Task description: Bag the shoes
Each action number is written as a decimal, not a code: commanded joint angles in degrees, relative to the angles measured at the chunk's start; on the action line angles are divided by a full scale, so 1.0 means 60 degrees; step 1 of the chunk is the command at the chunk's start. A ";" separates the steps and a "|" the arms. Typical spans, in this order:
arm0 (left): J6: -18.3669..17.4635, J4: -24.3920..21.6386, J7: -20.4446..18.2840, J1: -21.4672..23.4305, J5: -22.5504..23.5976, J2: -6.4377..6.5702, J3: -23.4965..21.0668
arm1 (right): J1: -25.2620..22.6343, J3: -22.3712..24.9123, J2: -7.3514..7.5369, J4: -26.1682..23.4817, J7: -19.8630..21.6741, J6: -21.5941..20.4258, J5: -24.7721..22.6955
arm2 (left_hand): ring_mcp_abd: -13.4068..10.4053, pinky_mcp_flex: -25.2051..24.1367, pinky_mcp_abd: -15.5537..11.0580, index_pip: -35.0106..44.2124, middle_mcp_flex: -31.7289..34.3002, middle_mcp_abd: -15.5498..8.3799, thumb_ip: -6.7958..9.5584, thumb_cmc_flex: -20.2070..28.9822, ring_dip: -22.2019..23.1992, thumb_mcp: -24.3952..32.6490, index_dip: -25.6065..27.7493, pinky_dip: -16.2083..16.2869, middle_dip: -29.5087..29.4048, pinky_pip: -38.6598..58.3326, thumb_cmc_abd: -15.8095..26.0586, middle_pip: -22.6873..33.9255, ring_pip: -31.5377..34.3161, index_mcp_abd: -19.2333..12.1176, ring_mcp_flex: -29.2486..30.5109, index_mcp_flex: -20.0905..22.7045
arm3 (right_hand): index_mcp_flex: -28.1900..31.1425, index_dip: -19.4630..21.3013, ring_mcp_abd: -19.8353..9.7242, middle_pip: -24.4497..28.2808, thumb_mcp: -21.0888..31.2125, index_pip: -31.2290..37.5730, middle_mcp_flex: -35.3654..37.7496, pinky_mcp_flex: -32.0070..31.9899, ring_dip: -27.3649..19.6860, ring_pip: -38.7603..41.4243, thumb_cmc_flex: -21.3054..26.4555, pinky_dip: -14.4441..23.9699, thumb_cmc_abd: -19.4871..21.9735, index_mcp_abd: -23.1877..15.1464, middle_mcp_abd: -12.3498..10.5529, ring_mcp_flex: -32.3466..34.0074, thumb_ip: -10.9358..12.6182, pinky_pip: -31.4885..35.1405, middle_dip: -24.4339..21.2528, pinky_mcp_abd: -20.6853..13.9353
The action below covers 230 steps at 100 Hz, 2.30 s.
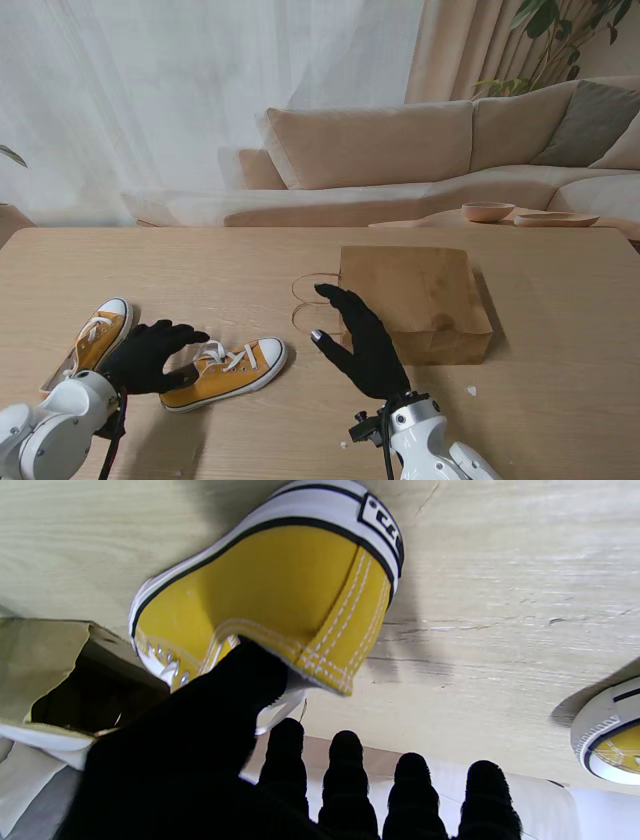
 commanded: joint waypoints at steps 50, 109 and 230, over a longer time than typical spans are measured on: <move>0.0545 0.0875 0.0901 -0.0746 -0.0833 -0.0201 0.1186 | -0.0051 0.0033 -0.0070 -0.0063 0.0211 0.0035 0.0076 | 0.0411 -0.0309 0.0193 0.1597 0.0543 -0.0039 0.0049 0.1340 0.1609 0.0292 0.0718 0.1680 0.0624 0.0623 -0.0151 0.1849 0.0407 -0.0411 0.0345 0.0895 | 0.0113 0.0227 -0.0294 0.0265 -0.0026 0.0138 -0.0151 0.0070 0.0038 0.0179 -0.0179 0.0131 0.0014 -0.0316 -0.0268 -0.0083 -0.0373 0.0033 0.0099 -0.0085; 0.0013 0.1490 0.2326 -0.1025 -0.2015 -0.0493 0.1578 | -0.0028 0.0040 -0.0071 -0.0034 0.0241 0.0099 0.0114 | 0.4047 0.1150 0.2443 0.3848 0.8212 0.3674 -0.0083 0.5120 0.4428 -0.2220 0.1225 0.4906 0.3981 0.1751 0.0919 0.5962 0.8012 0.2300 0.4798 0.6921 | 0.0210 0.0256 -0.0236 0.0469 -0.0041 0.0233 -0.0146 0.0168 0.0064 0.0337 -0.0174 0.0168 0.0028 -0.0316 -0.0243 -0.0059 -0.0383 0.0111 0.0189 -0.0010; 0.1477 0.0967 0.8077 0.1392 -0.0616 -0.1421 -0.0679 | -0.0104 0.0059 -0.0082 -0.0168 0.0174 0.0027 0.0120 | 0.4660 0.0356 0.2767 0.5878 0.9139 0.3130 -0.0665 0.4957 0.4651 -0.1062 0.4107 0.1806 0.5114 0.8863 0.0536 0.6594 0.9013 0.3471 0.5874 0.6250 | 0.0204 0.0237 -0.0234 0.0436 -0.0055 0.0270 -0.0160 0.0166 0.0036 0.0337 -0.0161 0.0188 0.0025 -0.0305 -0.0237 -0.0068 -0.0388 0.0143 0.0157 -0.0010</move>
